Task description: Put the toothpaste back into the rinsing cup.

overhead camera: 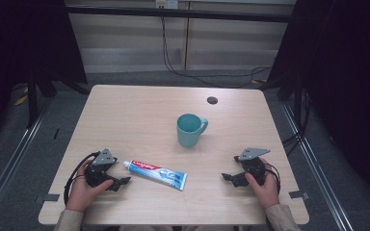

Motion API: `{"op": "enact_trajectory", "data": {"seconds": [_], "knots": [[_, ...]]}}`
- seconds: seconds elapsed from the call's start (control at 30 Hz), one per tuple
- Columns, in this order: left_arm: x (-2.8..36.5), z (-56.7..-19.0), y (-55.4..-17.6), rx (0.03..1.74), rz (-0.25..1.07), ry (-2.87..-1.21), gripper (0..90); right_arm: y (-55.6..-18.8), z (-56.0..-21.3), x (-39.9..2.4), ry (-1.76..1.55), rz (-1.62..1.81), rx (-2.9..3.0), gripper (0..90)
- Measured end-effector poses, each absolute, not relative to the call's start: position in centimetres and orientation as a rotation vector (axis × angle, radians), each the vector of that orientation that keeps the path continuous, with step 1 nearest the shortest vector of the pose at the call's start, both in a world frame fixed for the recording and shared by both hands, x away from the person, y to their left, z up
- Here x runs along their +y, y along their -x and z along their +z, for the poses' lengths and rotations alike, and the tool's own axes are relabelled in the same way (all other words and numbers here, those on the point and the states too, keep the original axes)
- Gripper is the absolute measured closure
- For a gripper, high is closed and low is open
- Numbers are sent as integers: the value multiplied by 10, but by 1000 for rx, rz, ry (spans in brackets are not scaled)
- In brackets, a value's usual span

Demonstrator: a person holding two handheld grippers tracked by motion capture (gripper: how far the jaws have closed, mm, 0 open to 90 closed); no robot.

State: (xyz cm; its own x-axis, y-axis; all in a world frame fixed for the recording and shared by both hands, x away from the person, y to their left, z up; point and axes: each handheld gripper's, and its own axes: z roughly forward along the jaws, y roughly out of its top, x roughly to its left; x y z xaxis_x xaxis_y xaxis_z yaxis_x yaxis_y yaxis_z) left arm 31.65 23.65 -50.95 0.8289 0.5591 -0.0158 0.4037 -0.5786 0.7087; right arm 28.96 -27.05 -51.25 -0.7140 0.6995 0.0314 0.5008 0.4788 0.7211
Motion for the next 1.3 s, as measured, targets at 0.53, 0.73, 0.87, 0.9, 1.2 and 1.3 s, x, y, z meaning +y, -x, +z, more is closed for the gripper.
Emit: {"op": "enact_trajectory", "data": {"seconds": [0.53, 0.73, 0.87, 0.9, 1.2, 1.3], "knots": [[219, -500, -318, 645, 230, -2398, 28, -290, -512, -271, -1022, 1069, 2462, 112], [202, -476, -321, 509, 269, -2560, 137, -290, -512, -271, -1021, 1068, 2462, 112], [187, -464, -326, 431, 270, -2623, 154, -290, -513, -271, -1019, 1069, 2462, 112], [187, -464, -326, 431, 270, -2623, 153, -290, -513, -271, -1019, 1069, 2462, 112], [149, -459, -328, 267, 249, -2717, 154, -290, -512, -271, -1022, 1070, 2463, 112], [141, -462, -328, 231, 243, -2732, 154, -290, -513, -271, -1022, 1071, 2462, 112]]}}
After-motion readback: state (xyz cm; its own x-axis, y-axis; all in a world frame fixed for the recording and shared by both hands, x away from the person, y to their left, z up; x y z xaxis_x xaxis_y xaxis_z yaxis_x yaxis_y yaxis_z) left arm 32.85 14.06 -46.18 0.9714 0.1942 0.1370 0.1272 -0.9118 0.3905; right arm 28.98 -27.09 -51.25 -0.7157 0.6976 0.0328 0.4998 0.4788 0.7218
